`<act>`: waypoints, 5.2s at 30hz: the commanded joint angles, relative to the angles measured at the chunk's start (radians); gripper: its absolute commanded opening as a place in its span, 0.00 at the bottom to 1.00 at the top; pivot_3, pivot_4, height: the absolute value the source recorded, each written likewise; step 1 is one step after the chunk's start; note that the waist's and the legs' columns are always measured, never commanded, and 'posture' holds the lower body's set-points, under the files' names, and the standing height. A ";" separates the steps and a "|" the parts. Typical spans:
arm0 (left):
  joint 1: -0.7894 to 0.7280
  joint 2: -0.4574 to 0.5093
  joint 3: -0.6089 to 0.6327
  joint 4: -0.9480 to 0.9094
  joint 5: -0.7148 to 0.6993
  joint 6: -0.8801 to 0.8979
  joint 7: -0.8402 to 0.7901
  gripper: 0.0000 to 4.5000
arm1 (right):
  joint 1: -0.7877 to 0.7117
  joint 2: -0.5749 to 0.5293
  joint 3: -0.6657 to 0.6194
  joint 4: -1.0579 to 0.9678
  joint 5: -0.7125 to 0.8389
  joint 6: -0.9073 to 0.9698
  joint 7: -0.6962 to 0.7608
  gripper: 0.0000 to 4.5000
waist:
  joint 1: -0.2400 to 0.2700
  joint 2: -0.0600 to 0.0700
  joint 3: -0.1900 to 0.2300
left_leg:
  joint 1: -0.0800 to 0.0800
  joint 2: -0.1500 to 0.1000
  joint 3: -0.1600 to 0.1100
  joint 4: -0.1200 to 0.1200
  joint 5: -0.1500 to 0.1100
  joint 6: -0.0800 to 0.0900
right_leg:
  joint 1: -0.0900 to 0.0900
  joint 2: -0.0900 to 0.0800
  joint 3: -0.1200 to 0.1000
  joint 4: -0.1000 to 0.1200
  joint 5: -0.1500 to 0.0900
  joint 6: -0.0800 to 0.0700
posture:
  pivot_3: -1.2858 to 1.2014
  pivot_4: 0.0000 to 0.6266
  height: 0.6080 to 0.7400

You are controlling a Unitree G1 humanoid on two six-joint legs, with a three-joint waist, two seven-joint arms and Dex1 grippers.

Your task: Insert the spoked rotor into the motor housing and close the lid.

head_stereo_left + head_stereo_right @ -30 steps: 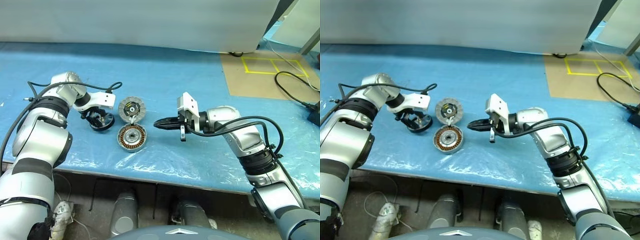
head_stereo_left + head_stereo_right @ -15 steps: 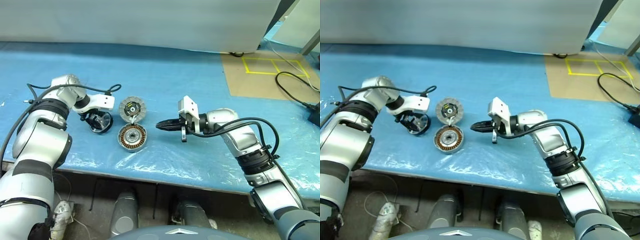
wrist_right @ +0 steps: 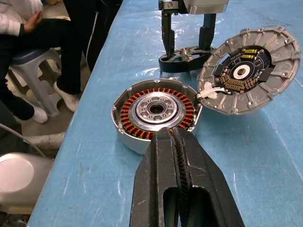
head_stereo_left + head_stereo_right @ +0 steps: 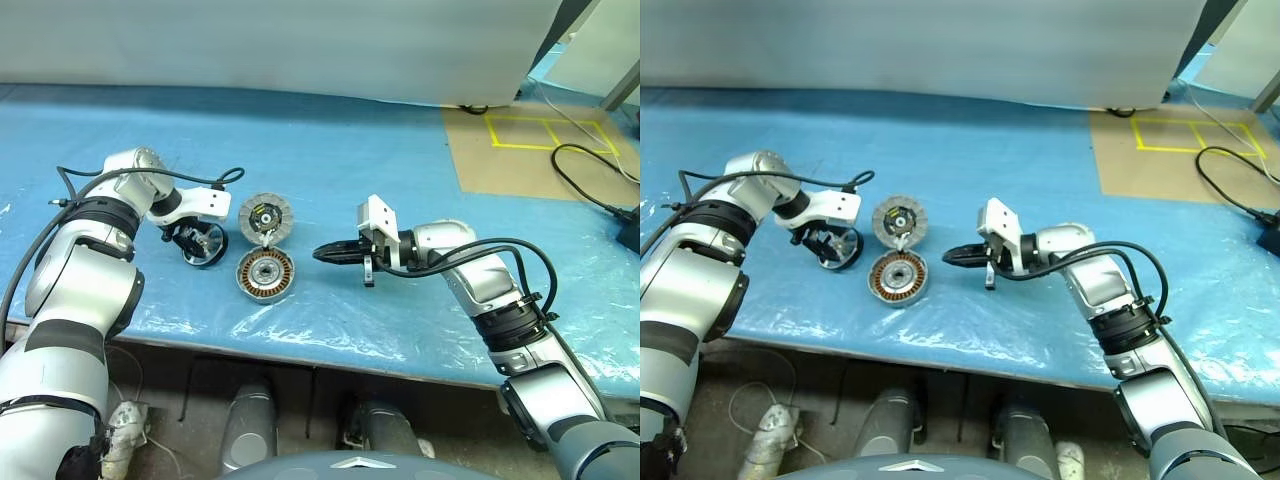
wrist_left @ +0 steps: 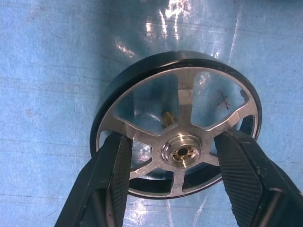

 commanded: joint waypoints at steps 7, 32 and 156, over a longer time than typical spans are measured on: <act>0.070 0.043 0.173 -0.221 -0.214 0.082 -0.099 0.52 | -0.017 0.003 -0.032 -0.019 0.012 0.009 -0.005 0.00 | 0.001 0.000 0.000 | -0.001 0.000 0.000 0.000 0.000 0.000 | 0.000 0.000 0.000 0.000 0.000 0.000 | 0.52 0.24 1.00; 0.221 0.246 0.222 -0.615 -0.405 0.294 -0.118 0.52 | -0.055 0.012 -0.055 0.019 -0.002 0.015 -0.004 0.00 | -0.009 0.000 0.000 | 0.000 0.002 0.002 0.000 0.000 0.000 | -0.002 0.001 0.000 0.001 -0.005 -0.009 | 0.52 0.24 1.00; -0.075 0.011 -0.040 0.063 0.079 -0.570 0.142 0.86 | -0.003 -0.064 -0.039 -0.049 -0.028 0.108 -0.008 0.00 | 0.003 -0.001 0.001 | -0.003 0.000 -0.001 0.001 0.000 -0.001 | -0.001 0.000 -0.002 0.001 0.000 0.000 | 0.52 0.24 1.00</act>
